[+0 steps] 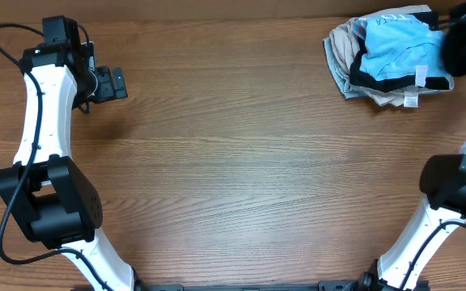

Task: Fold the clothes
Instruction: 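Lower the black shirt onto the stack and open the right gripper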

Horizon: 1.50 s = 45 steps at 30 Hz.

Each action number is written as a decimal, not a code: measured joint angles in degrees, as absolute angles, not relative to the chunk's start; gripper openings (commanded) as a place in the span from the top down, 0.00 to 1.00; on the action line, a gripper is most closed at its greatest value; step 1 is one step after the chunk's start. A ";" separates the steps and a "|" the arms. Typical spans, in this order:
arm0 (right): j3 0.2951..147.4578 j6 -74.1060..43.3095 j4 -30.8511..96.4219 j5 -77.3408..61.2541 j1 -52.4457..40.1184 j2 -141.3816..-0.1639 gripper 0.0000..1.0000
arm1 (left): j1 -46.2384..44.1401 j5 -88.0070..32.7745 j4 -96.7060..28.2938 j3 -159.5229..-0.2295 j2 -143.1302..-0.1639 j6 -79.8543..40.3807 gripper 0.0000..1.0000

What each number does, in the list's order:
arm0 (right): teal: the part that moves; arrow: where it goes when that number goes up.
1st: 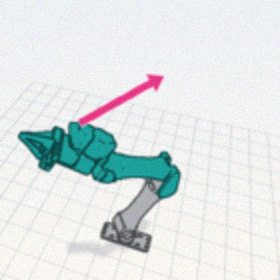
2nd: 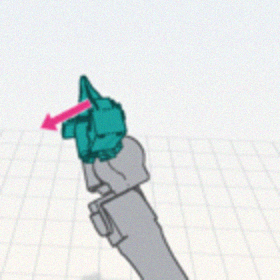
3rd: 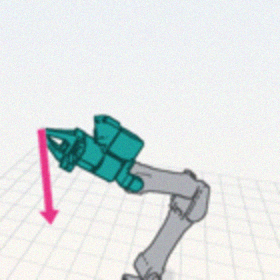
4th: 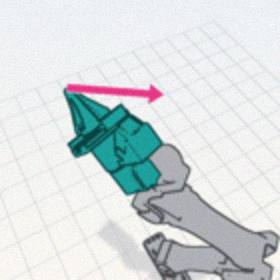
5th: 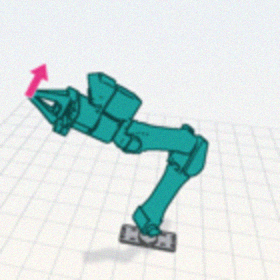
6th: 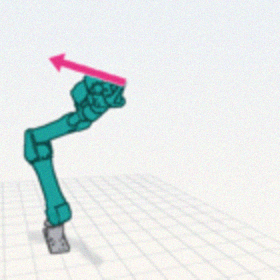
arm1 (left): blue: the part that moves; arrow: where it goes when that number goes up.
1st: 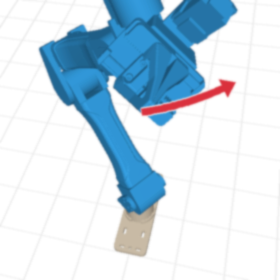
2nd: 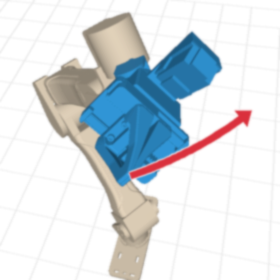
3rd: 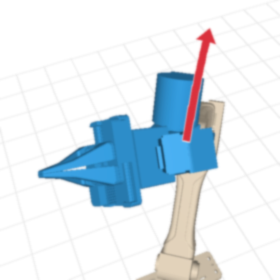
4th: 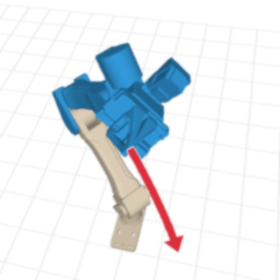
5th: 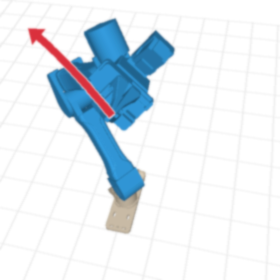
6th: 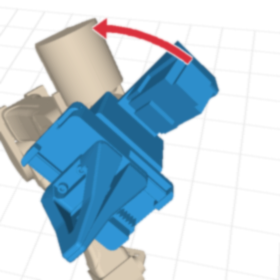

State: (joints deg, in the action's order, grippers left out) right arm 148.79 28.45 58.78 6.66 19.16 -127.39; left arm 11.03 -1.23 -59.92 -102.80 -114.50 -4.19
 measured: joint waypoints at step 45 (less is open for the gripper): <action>159.61 6.31 61.87 -0.97 8.82 -132.68 0.00 | 11.03 -1.23 -58.63 -102.80 -114.50 -4.19 0.00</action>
State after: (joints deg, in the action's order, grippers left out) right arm 159.61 6.31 61.87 -0.97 8.82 -132.68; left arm 11.03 -1.23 -58.63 -102.80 -114.50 -4.19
